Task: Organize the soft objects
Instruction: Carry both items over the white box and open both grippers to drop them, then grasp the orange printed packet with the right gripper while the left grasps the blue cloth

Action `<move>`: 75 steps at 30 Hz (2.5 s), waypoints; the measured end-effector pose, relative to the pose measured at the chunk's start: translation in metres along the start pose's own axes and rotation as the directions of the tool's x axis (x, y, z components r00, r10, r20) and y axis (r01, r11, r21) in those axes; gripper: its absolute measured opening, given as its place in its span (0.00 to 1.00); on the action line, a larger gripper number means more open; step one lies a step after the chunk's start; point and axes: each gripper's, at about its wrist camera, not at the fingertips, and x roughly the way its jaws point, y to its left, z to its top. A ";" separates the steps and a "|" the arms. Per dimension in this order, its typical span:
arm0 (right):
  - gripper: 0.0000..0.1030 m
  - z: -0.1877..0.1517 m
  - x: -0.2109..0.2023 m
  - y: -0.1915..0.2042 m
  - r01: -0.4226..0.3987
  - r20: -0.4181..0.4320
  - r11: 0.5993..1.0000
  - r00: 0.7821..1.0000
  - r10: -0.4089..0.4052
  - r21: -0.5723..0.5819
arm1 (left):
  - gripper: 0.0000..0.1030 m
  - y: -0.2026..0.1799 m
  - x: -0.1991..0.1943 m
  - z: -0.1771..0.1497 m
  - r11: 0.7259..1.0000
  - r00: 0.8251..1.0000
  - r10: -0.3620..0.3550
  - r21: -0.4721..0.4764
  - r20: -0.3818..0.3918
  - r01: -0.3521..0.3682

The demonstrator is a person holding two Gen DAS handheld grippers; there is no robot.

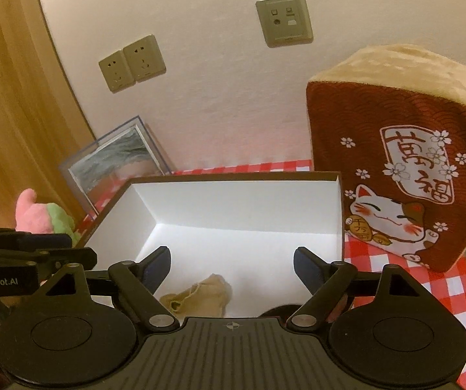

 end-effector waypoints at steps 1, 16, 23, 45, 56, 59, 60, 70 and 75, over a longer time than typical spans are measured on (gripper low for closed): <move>0.80 -0.001 -0.002 0.000 0.000 0.002 1.000 1.000 0.000 0.000 | 0.48 0.000 -0.002 0.000 1.000 1.000 -0.001 -0.001 0.002 0.001; 0.80 -0.023 -0.054 0.007 -0.007 0.030 0.999 1.000 0.006 0.032 | 0.50 0.007 -0.048 -0.030 0.999 1.000 -0.013 -0.035 0.018 0.014; 0.80 -0.049 -0.087 0.009 0.032 0.026 0.998 0.999 -0.033 0.055 | 0.53 0.018 -0.081 -0.059 0.998 1.000 0.023 -0.052 0.013 -0.022; 0.80 -0.156 -0.149 0.017 0.146 -0.120 0.980 0.984 -0.130 0.138 | 0.56 0.054 -0.140 -0.181 0.971 0.989 0.098 -0.206 -0.112 -0.120; 0.80 -0.193 -0.125 0.068 0.081 -0.156 0.995 0.984 -0.089 -0.061 | 0.56 0.051 -0.141 -0.219 0.959 0.977 0.112 -0.237 -0.181 -0.154; 0.80 -0.203 -0.115 0.080 0.066 -0.165 0.989 0.982 -0.089 -0.136 | 0.56 0.050 -0.139 -0.225 0.955 0.975 0.111 -0.251 -0.191 -0.157; 0.80 -0.207 -0.110 0.084 0.065 -0.170 0.984 0.981 -0.094 -0.168 | 0.56 0.050 -0.137 -0.227 0.954 0.974 0.112 -0.252 -0.195 -0.160; 0.80 -0.242 -0.077 0.113 0.076 -0.150 0.886 0.976 -0.160 -0.457 | 0.56 0.053 -0.128 -0.240 0.941 0.969 0.108 -0.291 -0.224 -0.172; 0.71 -0.254 -0.060 0.120 0.101 -0.125 0.823 0.971 -0.204 -0.559 | 0.56 0.054 -0.123 -0.241 0.935 0.967 0.104 -0.308 -0.232 -0.174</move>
